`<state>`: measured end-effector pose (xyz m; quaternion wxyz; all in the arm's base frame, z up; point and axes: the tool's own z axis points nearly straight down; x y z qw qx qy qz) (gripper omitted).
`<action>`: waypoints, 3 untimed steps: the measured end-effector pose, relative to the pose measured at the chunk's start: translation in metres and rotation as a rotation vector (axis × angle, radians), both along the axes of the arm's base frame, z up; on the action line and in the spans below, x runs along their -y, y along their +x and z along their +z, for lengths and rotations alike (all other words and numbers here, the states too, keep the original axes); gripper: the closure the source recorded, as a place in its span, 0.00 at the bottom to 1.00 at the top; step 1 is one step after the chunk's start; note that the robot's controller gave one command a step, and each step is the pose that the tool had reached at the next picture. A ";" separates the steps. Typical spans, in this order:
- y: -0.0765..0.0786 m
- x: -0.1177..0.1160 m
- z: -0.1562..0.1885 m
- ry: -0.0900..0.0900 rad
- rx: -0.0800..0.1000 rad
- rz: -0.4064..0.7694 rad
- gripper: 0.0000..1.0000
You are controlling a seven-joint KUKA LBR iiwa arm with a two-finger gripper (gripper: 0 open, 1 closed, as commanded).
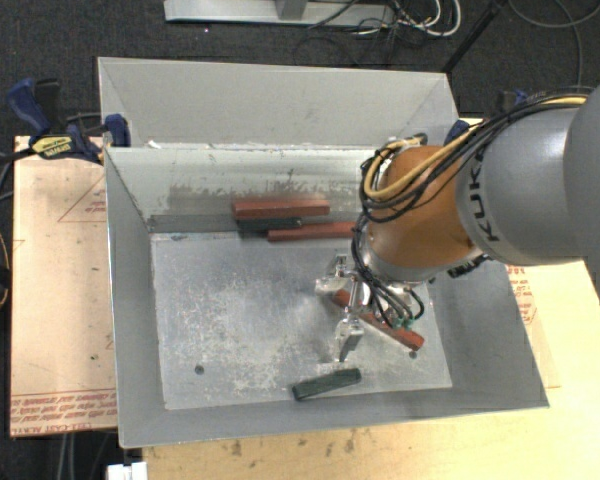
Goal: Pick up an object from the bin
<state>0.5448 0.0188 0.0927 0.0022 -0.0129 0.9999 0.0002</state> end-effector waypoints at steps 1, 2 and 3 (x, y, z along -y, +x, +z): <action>0.025 0.023 -0.015 0.007 -0.008 0.119 0.00; 0.032 0.064 -0.010 0.000 -0.001 0.123 1.00; 0.032 0.064 -0.010 0.000 -0.001 0.123 1.00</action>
Offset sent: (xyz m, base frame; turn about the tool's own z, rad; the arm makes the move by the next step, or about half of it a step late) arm 0.0311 -0.0638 -0.0102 -0.1254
